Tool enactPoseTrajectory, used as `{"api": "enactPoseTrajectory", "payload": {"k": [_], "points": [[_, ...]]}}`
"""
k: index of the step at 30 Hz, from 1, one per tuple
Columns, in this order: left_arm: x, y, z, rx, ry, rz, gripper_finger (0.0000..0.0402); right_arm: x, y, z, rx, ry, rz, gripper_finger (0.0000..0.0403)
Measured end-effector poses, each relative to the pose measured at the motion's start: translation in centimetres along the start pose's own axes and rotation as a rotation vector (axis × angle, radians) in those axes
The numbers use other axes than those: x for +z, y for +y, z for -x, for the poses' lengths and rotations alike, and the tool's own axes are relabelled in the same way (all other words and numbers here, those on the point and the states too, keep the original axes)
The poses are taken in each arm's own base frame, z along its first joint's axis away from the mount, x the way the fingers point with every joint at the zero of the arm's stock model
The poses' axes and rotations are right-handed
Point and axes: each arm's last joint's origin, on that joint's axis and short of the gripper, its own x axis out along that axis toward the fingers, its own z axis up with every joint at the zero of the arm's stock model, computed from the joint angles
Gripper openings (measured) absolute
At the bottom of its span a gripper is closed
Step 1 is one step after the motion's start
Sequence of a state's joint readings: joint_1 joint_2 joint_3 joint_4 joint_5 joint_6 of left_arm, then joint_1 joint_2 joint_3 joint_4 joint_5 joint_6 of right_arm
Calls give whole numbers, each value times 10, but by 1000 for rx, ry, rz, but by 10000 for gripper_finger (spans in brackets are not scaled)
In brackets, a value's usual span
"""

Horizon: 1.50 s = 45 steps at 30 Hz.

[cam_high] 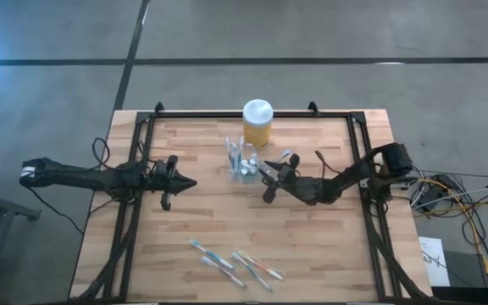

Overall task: Pick & Place toothbrushing station
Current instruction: Put the blue toothbrush into the transparent organizer

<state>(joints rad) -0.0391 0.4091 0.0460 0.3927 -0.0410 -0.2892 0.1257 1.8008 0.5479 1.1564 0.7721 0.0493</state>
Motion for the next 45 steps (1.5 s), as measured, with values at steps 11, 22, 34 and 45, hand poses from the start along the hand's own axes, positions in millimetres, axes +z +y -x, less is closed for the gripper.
{"api": "enactPoseTrajectory", "payload": {"k": [11,22,34,45], "points": [[0,0,0,-1,-4,1,14,66,-7,23,17,-105,-19,178],[0,0,0,0,-4,-21,14,158,-30,-27,92,150,127,162],[0,0,0,1,2,-32,14,177,-37,-102,153,320,185,19],[-2,1,0,5,14,-33,14,171,-35,-117,132,456,185,8]]}}
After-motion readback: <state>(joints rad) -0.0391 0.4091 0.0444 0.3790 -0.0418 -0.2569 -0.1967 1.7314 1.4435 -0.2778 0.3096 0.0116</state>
